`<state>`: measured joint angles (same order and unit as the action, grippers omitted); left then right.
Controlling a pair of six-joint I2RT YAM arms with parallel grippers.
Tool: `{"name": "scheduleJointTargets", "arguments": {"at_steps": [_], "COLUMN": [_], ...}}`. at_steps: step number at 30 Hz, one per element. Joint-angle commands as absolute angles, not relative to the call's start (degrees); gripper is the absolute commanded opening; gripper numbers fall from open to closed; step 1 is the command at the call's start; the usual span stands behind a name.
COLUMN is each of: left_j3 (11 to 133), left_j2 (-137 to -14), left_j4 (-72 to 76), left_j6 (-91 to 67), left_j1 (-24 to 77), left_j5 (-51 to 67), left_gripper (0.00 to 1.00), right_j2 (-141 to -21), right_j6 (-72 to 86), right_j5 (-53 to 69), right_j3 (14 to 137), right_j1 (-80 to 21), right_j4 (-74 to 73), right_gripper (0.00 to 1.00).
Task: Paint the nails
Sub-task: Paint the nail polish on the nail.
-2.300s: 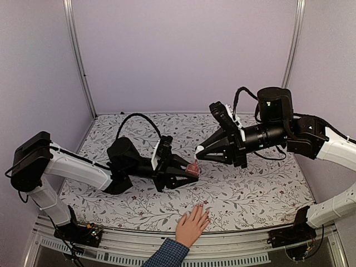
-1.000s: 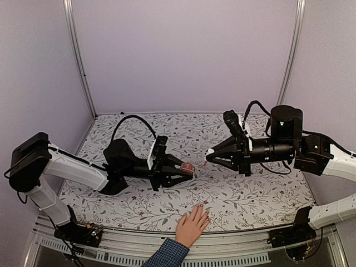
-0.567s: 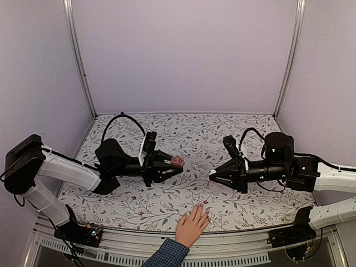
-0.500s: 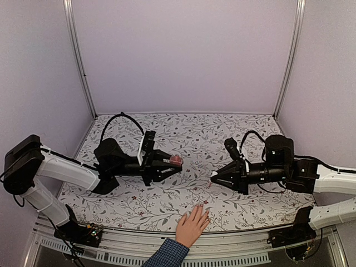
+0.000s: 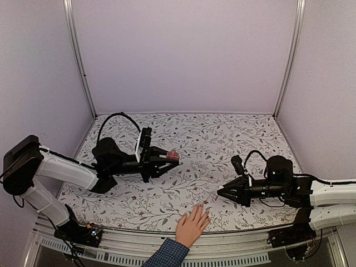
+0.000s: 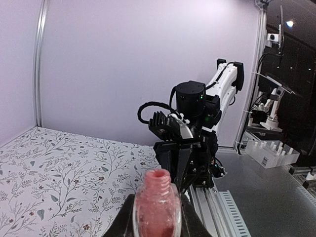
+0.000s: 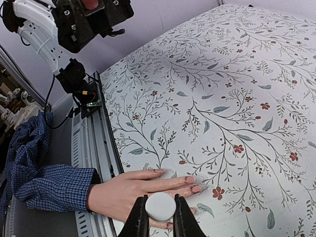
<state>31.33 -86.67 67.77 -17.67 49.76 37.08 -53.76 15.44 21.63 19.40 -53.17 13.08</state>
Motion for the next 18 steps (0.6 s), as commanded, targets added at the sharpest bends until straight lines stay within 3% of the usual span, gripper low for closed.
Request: {"name": "scheduleJointTargets", "arguments": {"at_steps": [1,18], "left_j3": [30.73,30.93], "left_j2": [-85.87,-88.09], "left_j4": [67.76,67.9], "left_j6": [-18.43,-19.9], "left_j1": [47.95,45.61], "left_j5": [35.91,35.86], "left_gripper": [0.0,0.0], "right_j2": [-54.54,-57.63], "right_j6": [17.67,23.99], "right_j5": [22.41,21.44], "right_j3": [16.17,5.86], "right_j1": [-52.73,-52.65], "right_j4": [20.96,36.73], "right_gripper": [0.0,0.0]}}
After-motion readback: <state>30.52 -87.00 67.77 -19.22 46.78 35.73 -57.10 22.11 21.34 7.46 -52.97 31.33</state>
